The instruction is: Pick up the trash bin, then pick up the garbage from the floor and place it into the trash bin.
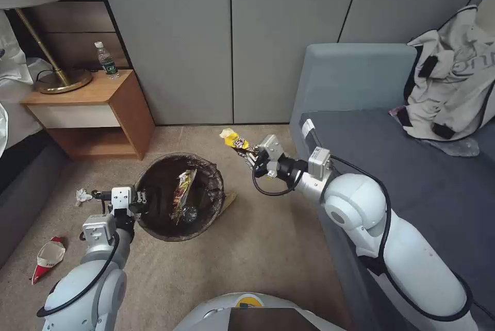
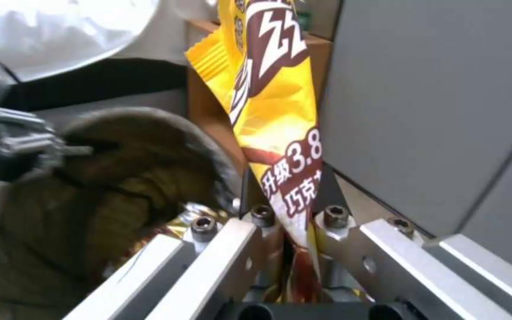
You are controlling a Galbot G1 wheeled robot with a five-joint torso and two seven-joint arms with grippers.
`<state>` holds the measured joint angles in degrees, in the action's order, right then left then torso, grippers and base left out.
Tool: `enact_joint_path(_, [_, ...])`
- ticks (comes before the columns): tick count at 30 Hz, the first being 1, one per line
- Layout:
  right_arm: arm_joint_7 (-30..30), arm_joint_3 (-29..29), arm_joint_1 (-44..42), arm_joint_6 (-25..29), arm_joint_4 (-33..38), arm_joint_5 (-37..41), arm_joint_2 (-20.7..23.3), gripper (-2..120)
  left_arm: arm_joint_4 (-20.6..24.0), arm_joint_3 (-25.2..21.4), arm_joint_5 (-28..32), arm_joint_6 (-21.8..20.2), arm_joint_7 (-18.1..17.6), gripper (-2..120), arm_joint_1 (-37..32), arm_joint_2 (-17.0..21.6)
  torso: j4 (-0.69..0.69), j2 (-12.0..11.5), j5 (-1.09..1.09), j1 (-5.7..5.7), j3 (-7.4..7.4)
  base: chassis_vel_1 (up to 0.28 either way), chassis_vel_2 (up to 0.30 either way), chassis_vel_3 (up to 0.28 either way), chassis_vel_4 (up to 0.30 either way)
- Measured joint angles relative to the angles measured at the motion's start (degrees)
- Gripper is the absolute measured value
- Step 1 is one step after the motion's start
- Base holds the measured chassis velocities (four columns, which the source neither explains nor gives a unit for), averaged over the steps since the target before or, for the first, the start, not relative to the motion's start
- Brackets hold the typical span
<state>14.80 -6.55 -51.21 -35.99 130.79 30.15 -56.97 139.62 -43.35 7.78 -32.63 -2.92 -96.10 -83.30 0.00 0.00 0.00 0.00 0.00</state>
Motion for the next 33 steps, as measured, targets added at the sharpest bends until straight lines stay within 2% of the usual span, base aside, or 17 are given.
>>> enact_joint_path(20, [-0.48, 14.74, 12.22, -1.57, -0.92, 2.9, -1.43, 0, 0.15, 0.28, -0.74, -0.15, -0.15, 4, -0.07, -0.28, 0.0, 0.0, 0.0, 0.0, 0.0, 0.0, 0.0, 0.0, 0.0])
enact_joint_path(33, [-1.55, 23.12, 16.51, -2.61, -3.72, 3.29, -5.22, 0, 0.54, 0.19, -0.74, -0.24, -0.25, 4, -0.31, -0.24, 0.0, 0.0, 0.0, 0.0, 0.0, 0.0, 0.0, 0.0, 0.0])
